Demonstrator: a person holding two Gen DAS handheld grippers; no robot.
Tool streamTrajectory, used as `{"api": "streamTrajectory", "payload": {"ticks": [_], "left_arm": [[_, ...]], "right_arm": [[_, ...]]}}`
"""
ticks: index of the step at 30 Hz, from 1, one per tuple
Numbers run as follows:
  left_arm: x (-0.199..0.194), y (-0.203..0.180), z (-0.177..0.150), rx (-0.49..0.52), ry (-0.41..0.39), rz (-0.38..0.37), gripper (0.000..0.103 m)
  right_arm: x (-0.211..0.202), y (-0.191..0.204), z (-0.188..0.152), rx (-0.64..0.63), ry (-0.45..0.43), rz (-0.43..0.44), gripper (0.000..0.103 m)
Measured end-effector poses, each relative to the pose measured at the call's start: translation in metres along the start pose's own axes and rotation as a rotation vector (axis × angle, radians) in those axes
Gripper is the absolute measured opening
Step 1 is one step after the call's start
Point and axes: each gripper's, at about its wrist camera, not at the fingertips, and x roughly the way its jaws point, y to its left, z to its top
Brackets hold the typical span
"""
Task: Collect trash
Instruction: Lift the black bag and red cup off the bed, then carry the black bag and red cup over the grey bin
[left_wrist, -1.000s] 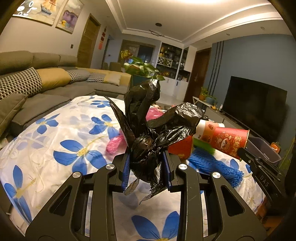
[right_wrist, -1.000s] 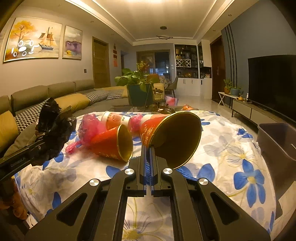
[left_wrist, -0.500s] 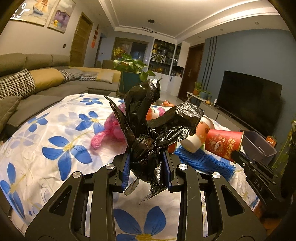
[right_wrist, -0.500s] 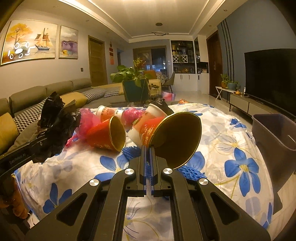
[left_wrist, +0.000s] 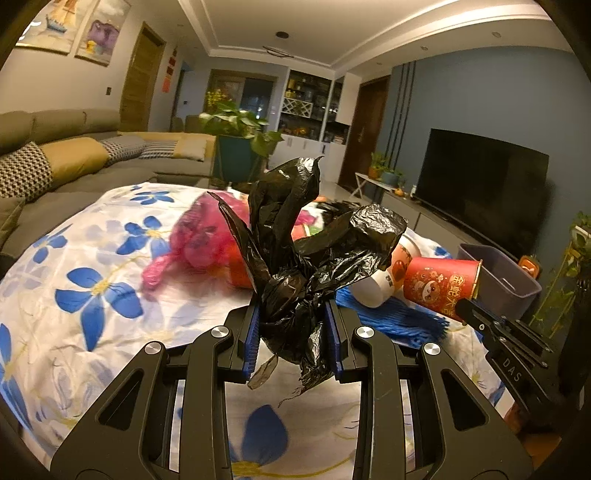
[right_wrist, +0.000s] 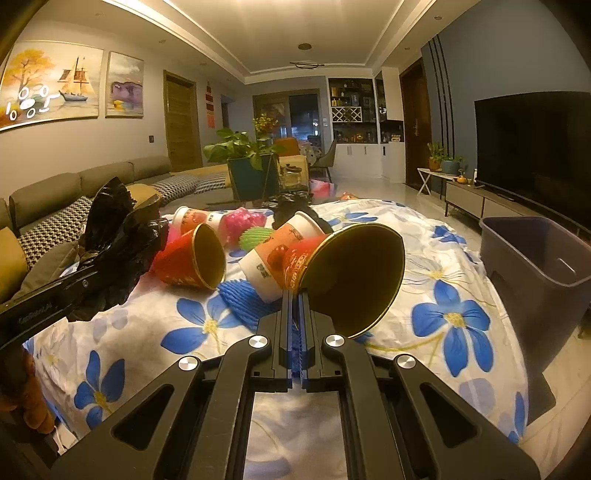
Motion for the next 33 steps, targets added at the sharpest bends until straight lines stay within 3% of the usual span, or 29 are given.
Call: {"api": "streamTrajectory", "payload": {"ticks": [18, 33], "left_arm": [[0.018, -0.044, -0.005, 0.064, 0.037, -0.098, 0.029], [0.030, -0.116, 0.026, 0.166, -0.036, -0.248, 0.029]], "right_arm": [[-0.018, -0.027, -0.005, 0.018, 0.005, -0.055, 0.004], [-0.049, -0.075, 0.022, 0.030, -0.091, -0.162, 0.004]]}}
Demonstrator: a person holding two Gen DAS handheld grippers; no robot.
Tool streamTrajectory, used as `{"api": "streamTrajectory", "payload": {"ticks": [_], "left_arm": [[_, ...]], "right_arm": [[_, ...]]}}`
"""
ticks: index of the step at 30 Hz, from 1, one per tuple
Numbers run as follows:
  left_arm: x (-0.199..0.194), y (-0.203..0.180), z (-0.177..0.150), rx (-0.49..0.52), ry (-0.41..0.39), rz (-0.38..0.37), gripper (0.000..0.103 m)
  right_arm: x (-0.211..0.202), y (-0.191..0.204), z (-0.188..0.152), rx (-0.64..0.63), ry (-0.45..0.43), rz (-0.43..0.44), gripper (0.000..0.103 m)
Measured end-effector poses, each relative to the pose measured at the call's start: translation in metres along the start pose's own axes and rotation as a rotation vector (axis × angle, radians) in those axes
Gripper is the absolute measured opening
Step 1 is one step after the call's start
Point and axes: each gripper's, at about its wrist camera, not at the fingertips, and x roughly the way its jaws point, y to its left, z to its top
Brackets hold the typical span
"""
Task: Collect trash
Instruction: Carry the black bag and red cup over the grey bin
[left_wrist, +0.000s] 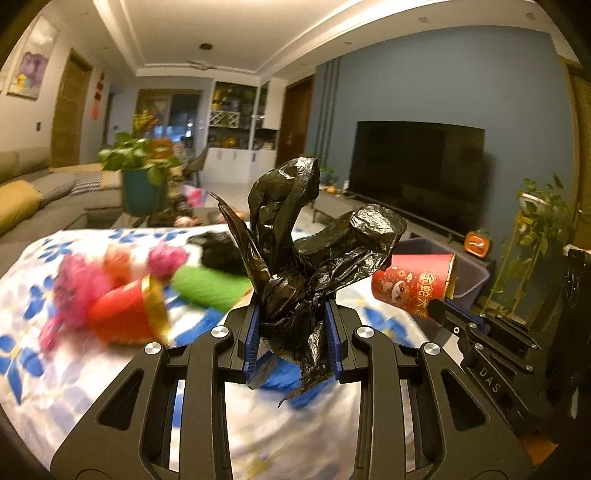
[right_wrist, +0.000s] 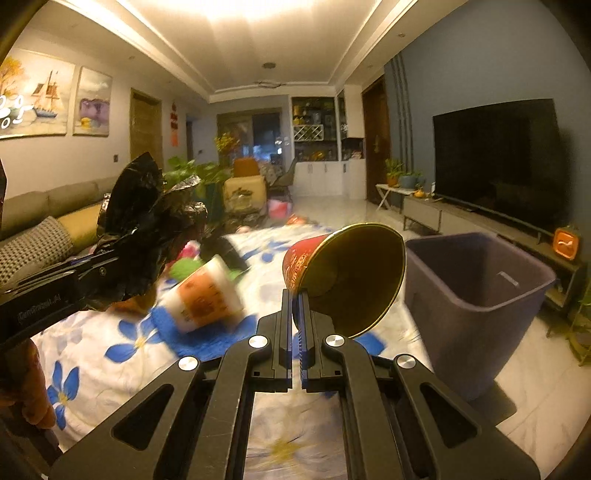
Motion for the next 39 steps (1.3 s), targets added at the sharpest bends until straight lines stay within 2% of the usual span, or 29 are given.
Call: {"api": "streamTrajectory", "payload": {"ticks": [15, 25, 33, 39], "left_arm": [[0.074, -0.081, 0.044, 0.072, -0.030, -0.183, 0.029], [0.144, -0.137, 0.058, 0.096, -0.003, -0.278, 0.029], [0.189, -0.169, 0.056, 0.131, 0.034, -0.329, 0.029], [0.211, -0.180, 0.052, 0.117, 0.071, -0.359, 0.029]], "right_arm": [[0.004, -0.084, 0.048, 0.029, -0.112, -0.223, 0.004], [0.028, -0.139, 0.061, 0.090, -0.107, -0.328, 0.004], [0.043, -0.162, 0.056, 0.103, -0.080, -0.366, 0.004], [0.051, -0.173, 0.052, 0.117, -0.060, -0.391, 0.004]]}}
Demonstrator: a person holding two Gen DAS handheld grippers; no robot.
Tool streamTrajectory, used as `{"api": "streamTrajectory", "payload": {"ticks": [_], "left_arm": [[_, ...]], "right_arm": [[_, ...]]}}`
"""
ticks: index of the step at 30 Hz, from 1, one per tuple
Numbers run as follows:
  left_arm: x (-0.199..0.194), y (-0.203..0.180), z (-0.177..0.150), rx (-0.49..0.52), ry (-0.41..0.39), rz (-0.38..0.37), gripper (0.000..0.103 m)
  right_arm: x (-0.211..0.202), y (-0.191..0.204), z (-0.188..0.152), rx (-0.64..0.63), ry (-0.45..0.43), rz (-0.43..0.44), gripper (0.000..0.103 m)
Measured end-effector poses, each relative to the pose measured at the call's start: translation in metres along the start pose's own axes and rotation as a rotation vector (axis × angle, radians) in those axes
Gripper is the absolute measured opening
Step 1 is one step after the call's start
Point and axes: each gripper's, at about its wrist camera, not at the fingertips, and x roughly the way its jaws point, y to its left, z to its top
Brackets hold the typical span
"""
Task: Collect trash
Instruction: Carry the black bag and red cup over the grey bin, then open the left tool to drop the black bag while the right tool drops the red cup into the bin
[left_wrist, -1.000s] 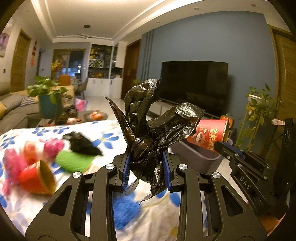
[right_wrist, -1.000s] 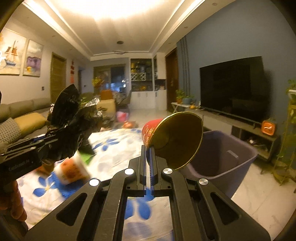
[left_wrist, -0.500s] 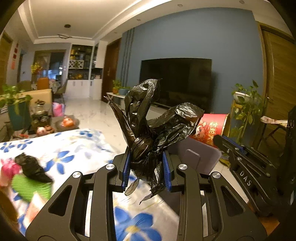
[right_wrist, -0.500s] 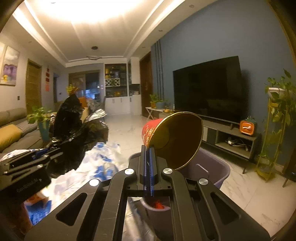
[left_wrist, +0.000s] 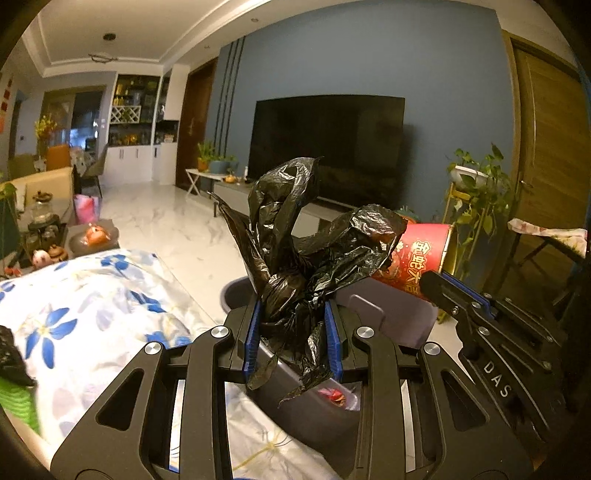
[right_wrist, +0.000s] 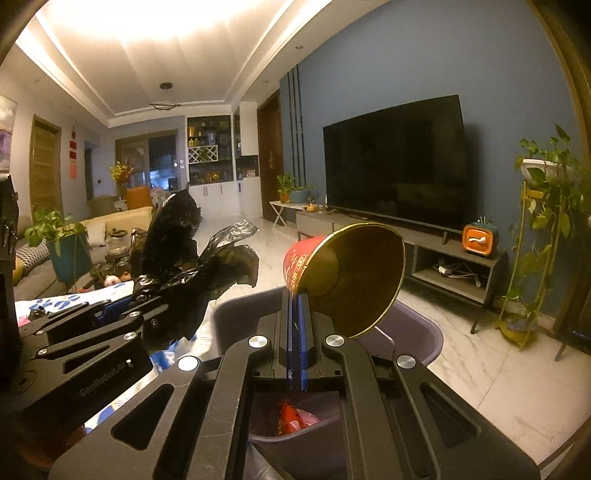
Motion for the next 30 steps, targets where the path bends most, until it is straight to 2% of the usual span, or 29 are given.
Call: {"api": "streamTrajectory", "payload": {"ticks": [10, 24, 26, 30], "left_arm": [[0.036, -0.006, -0.004, 0.006, 0.044, -0.039, 0.029], [0.060, -0.012, -0.011, 0.025, 0.084, -0.074, 0.031], [0.064, -0.013, -0.012, 0.029, 0.096, -0.090, 0.034], [0.064, -0.015, -0.016, 0.052, 0.086, -0.076, 0.065]], "right_arm": [[0.010, -0.005, -0.003, 0.010, 0.022, -0.019, 0.004], [0.022, -0.003, -0.002, 0.015, 0.043, -0.022, 0.004], [0.024, -0.006, -0.002, 0.021, 0.049, -0.021, 0.004], [0.028, -0.008, -0.003, 0.031, 0.063, -0.013, 0.004]]}}
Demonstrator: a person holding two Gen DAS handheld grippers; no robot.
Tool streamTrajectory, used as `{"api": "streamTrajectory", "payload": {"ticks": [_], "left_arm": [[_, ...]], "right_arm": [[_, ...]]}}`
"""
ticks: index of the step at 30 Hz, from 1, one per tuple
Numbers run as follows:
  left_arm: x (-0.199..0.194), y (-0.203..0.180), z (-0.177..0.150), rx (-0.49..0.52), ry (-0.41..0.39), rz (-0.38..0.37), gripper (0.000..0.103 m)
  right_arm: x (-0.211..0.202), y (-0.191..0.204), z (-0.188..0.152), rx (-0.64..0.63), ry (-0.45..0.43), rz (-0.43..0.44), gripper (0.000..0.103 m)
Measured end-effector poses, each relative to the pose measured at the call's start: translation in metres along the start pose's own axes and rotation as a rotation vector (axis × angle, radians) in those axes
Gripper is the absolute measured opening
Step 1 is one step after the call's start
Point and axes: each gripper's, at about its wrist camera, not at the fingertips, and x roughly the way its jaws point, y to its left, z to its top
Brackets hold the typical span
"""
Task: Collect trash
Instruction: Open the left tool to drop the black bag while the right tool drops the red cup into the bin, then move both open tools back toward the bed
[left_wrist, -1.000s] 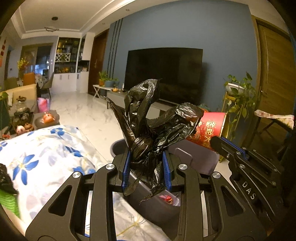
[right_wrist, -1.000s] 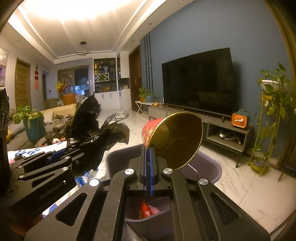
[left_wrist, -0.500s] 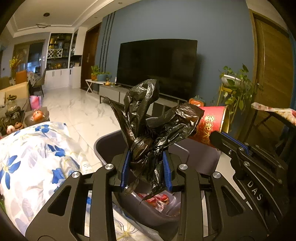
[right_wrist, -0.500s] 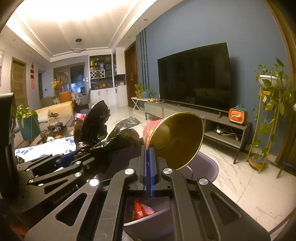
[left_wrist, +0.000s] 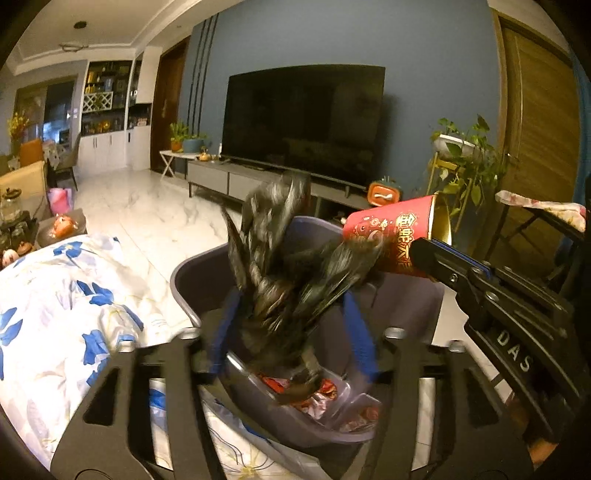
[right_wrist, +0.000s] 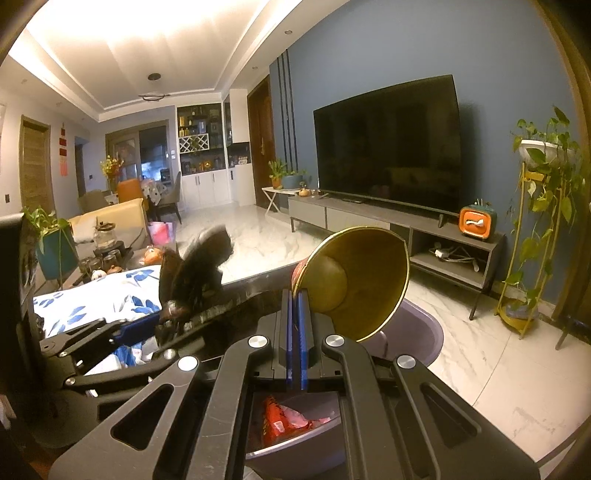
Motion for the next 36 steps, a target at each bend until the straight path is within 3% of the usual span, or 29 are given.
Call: {"api": "streamTrajectory", "payload": {"ticks": [4, 12, 17, 23, 36], "left_arm": [[-0.008, 0.008, -0.004, -0.030, -0.029, 0.035, 0.082], [-0.039, 0.032, -0.008, -0.114, -0.058, 0.150, 0.089], [-0.071, 0.039, -0.012, -0.170, -0.088, 0.230, 0.093], [-0.114, 0.046, -0.018, -0.191, -0.100, 0.310, 0.094], [-0.221, 0.069, -0.052, -0.190, -0.130, 0.462, 0.094]], "right_arm": [[0.004, -0.004, 0.001, 0.012, 0.011, 0.008, 0.004], [0.007, -0.002, 0.002, 0.020, 0.021, 0.032, 0.010], [-0.007, 0.005, 0.001, 0.021, -0.009, 0.031, 0.043], [-0.036, 0.018, -0.004, 0.017, -0.057, 0.044, 0.071], [-0.094, 0.059, -0.026, 0.023, -0.081, 0.160, 0.079]]}}
